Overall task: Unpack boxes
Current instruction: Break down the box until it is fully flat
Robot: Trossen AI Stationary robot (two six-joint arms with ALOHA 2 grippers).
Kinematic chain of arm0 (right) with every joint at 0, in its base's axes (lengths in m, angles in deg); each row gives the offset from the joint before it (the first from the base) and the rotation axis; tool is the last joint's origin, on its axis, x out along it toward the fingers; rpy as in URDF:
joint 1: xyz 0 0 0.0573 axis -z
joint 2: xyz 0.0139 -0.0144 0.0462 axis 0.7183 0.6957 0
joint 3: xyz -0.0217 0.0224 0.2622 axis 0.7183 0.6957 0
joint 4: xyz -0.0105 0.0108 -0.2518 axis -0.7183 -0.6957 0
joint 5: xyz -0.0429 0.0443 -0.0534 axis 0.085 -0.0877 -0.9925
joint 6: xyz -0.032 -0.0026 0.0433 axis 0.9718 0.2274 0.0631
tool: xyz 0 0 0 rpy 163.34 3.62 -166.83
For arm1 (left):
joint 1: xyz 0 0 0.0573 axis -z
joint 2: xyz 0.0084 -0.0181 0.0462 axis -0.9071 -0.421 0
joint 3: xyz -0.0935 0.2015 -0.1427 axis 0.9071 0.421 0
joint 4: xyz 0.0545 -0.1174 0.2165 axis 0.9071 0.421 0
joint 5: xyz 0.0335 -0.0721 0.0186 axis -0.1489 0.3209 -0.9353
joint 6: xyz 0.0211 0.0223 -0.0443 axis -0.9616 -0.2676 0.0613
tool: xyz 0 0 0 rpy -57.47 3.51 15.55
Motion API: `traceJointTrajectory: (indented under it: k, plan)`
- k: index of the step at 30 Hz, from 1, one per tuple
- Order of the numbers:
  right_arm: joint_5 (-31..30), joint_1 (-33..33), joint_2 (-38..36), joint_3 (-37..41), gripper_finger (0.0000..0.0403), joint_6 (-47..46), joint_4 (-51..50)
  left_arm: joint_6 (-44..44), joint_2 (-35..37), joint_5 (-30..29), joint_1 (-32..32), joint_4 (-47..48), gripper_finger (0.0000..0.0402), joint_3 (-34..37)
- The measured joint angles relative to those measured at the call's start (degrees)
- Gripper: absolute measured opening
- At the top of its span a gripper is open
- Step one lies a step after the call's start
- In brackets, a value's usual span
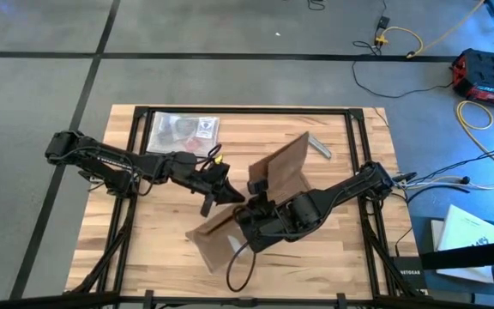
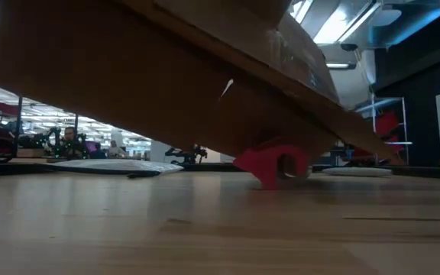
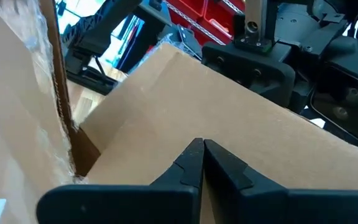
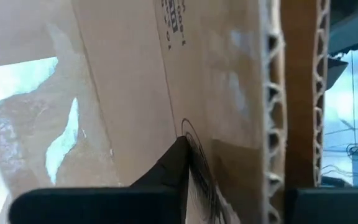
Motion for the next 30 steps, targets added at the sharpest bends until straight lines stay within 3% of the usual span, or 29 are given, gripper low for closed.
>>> traceJointTrajectory:
  k: [6, 16, 22, 30]
  plan:
    - [0.5, -0.1, -0.1, 0.0, 0.0005, 2.8, 4.6, 6.2, 0.1, 1.3, 0.6, -3.1, 0.0, 0.2]
    - [-0.1, -0.1, -0.3, -0.1, 0.0003, 3.0, 8.8, 15.1, 0.1, 0.3, 1.6, -10.4, 0.0, 0.2]
    - [0.5, -0.1, -0.3, -0.1, 0.0006, 10.3, 10.6, 15.5, 0.2, 1.1, 2.0, -10.7, 0.0, 0.2]
    - [0.2, 0.1, -0.2, -0.1, 0.0006, 29.1, 12.7, 16.4, 0.2, 1.9, 2.0, -16.8, 0.0, 0.1]
